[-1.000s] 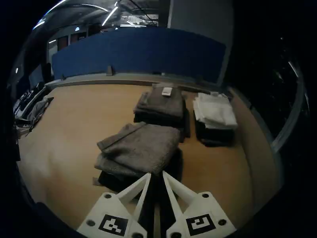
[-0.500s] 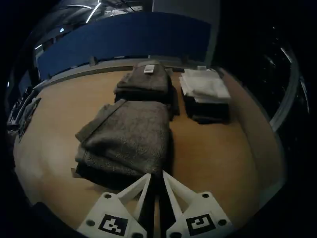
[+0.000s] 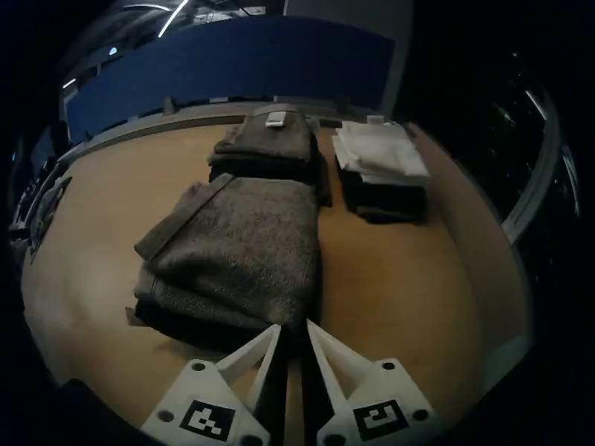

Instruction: Fold towel

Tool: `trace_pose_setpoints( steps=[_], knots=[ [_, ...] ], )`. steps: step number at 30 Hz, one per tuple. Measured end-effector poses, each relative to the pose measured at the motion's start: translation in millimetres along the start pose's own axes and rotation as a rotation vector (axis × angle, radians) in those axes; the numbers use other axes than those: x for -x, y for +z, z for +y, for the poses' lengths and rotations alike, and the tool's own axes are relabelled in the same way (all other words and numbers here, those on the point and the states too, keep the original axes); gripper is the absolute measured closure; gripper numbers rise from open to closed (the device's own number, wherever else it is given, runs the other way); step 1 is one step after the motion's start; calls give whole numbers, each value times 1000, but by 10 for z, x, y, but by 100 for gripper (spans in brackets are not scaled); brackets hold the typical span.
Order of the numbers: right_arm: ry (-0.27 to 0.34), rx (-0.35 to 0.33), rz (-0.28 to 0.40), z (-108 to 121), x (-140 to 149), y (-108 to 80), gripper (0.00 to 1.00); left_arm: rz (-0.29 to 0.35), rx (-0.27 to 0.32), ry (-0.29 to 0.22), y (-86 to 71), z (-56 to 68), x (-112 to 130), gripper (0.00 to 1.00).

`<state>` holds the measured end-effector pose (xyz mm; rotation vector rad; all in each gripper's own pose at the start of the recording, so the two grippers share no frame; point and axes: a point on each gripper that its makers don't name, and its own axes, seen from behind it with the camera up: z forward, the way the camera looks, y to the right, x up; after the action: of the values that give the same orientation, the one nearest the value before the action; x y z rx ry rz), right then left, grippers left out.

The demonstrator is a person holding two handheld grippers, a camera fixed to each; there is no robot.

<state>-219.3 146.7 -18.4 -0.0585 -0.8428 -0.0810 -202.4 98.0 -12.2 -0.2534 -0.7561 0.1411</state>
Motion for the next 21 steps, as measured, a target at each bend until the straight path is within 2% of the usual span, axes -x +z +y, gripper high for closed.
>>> trace_pose_setpoints(
  steps=[1, 5, 11, 13, 21],
  knots=[
    [0, 5, 1, 12, 4, -23, 89, 0, 0, -1, -3, -4, 1, 6],
    [-3, 40, 2, 93, 31, -123, 71, 3, -2, -3, -17, -23, 1, 6],
    [5, 85, 17, 199, 6, -249, 15, 8, -1, -4, -42, -28, -10, 6],
    [10, 90, 34, 200, -52, -290, 1, 9, 0, -4, -45, -28, -11, 6],
    [20, 91, 114, 133, -364, -403, 0, 14, 2, -2, -59, -28, -29, 6]
  ],
)
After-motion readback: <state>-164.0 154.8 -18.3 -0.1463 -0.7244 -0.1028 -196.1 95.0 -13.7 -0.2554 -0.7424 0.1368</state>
